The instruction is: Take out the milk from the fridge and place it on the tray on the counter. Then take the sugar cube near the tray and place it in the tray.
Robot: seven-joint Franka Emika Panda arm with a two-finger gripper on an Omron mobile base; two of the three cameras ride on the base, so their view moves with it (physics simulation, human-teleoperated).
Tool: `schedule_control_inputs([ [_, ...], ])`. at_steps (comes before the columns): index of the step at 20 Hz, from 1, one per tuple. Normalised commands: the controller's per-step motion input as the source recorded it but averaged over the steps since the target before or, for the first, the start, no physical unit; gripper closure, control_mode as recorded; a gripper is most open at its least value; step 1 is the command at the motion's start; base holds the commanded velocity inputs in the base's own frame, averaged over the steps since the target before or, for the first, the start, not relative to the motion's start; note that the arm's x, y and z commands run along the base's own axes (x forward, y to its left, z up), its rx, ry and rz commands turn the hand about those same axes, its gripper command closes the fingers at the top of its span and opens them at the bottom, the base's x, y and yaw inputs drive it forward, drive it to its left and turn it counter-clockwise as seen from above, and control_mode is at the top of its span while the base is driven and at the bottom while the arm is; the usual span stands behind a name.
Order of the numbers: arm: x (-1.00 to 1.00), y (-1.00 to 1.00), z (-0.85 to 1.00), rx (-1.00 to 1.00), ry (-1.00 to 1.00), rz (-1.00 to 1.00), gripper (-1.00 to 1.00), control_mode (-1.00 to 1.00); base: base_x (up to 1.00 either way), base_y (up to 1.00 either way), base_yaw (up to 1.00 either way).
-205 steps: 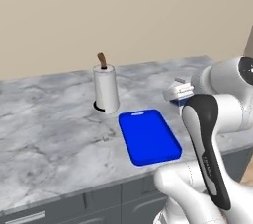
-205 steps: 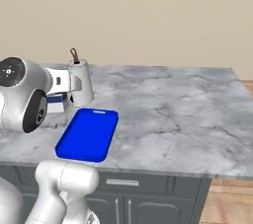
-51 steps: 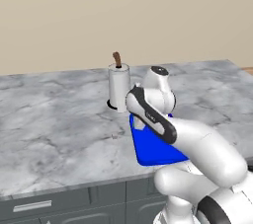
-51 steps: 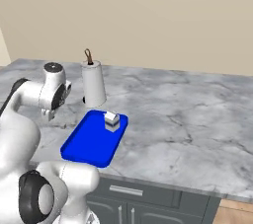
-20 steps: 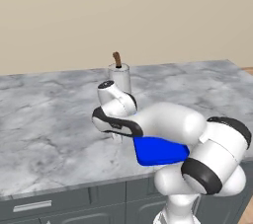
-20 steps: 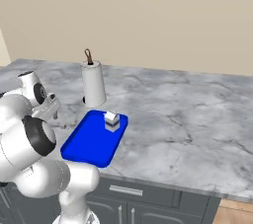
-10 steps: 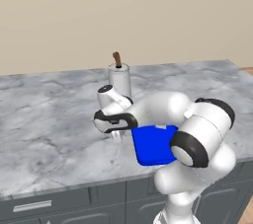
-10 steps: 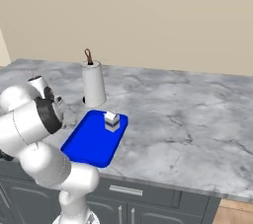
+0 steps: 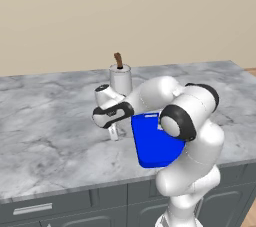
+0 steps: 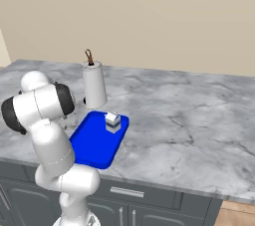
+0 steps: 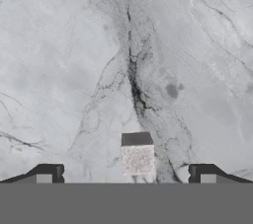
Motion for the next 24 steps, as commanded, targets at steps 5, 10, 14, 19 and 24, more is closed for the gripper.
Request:
schedule_control_inputs([
  [5,0.29,0.11,-0.24,-0.01,0.04,0.0,-1.0,-1.0,0.0,0.0,0.0],
  [10,0.13,0.0,-0.31,-0.02,0.04,0.0,-1.0,-1.0,0.0,0.0,0.0],
  [14,0.0,0.0,-0.21,-0.01,0.01,0.0,-1.0,-1.0,0.0,0.0,0.0],
  [19,0.0,0.0,-0.11,-0.01,0.0,0.0,-1.0,-1.0,0.0,0.0,0.0],
  [24,-0.09,0.0,-0.14,0.0,0.01,0.0,-1.0,-1.0,0.0,0.0,0.0],
])
